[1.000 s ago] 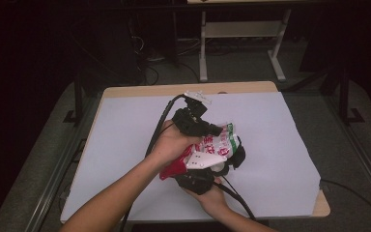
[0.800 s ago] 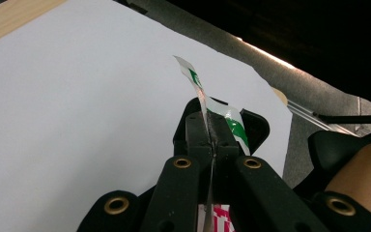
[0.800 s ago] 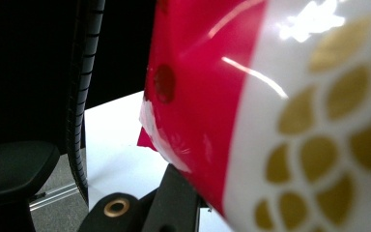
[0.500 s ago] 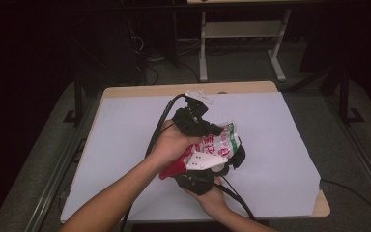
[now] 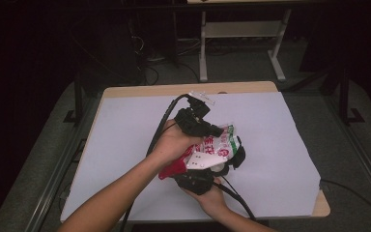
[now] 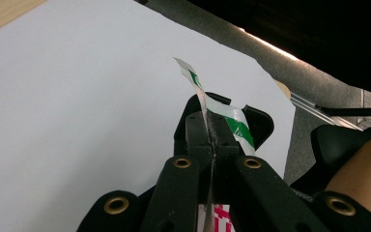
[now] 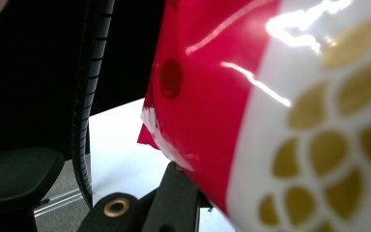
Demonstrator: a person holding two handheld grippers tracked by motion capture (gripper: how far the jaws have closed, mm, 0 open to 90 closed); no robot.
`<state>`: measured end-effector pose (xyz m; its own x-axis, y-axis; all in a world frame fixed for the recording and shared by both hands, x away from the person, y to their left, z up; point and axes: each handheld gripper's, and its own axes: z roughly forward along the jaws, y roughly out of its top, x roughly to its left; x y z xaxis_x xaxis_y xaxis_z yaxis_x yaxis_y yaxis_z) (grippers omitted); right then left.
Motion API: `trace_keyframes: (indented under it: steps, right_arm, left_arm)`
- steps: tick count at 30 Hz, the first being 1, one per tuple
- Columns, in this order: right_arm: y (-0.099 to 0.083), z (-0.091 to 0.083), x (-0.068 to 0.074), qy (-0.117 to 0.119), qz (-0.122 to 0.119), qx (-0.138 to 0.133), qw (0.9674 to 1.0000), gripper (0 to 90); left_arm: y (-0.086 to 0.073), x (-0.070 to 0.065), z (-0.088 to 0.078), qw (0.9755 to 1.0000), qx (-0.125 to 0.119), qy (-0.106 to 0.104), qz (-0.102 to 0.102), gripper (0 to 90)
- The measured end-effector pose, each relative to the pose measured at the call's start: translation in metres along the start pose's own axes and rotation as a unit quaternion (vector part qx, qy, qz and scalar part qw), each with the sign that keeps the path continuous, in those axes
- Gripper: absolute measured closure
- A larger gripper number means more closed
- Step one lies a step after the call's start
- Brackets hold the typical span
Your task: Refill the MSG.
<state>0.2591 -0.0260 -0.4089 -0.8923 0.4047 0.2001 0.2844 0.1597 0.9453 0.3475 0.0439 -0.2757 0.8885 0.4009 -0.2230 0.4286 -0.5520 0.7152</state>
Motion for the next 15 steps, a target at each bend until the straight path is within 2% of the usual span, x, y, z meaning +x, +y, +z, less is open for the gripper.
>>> trace_keyframes:
  steps: [15]
  right_arm:
    - [-0.0013,0.0006,-0.0003,0.0,0.004,0.002,1.0,90.0]
  left_arm:
    - [-0.0008,0.0021,0.0016,1.0,0.004,0.0,0.003,90.0]
